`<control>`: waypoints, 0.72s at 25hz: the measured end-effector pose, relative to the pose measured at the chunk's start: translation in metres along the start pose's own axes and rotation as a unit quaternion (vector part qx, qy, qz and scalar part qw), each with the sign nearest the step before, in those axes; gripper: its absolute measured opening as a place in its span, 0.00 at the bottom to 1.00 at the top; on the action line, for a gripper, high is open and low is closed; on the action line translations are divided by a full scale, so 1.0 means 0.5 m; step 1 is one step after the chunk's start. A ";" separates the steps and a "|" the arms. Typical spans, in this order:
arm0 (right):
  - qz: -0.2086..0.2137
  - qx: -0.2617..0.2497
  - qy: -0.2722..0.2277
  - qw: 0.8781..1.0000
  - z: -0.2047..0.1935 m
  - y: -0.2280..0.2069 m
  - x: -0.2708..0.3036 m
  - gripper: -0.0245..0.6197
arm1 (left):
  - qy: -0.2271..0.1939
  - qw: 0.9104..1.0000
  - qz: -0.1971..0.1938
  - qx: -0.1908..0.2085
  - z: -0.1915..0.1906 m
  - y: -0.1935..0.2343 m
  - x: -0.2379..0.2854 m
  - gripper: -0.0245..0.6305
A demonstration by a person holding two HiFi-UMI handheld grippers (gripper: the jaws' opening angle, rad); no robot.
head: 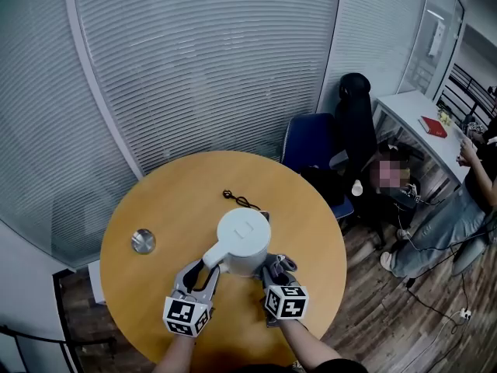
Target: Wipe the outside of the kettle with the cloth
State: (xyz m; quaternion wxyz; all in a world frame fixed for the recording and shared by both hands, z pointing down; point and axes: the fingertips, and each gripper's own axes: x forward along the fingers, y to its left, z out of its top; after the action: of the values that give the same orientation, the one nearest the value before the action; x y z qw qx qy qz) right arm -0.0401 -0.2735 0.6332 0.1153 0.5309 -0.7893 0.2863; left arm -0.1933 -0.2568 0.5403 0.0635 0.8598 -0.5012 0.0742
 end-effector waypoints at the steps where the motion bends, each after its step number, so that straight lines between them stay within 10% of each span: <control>1: -0.006 0.000 0.015 1.000 -0.023 -0.008 0.013 0.10 | 0.000 1.000 -0.001 0.000 0.000 -0.001 0.000 0.27; 10: -0.010 -0.012 0.045 0.999 -0.057 -0.035 0.020 0.10 | 0.005 1.000 0.000 0.000 -0.001 -0.001 0.002 0.27; 18: -0.002 -0.050 -0.130 0.990 0.198 -0.026 -0.106 0.10 | 0.002 1.000 0.003 -0.001 0.000 0.000 0.003 0.27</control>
State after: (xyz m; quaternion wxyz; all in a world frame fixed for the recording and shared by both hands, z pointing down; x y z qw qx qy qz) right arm 0.0052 -0.2932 0.5315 0.0388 0.5584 -0.8100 0.1751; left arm -0.1929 -0.2580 0.5404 0.0649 0.8579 -0.5041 0.0754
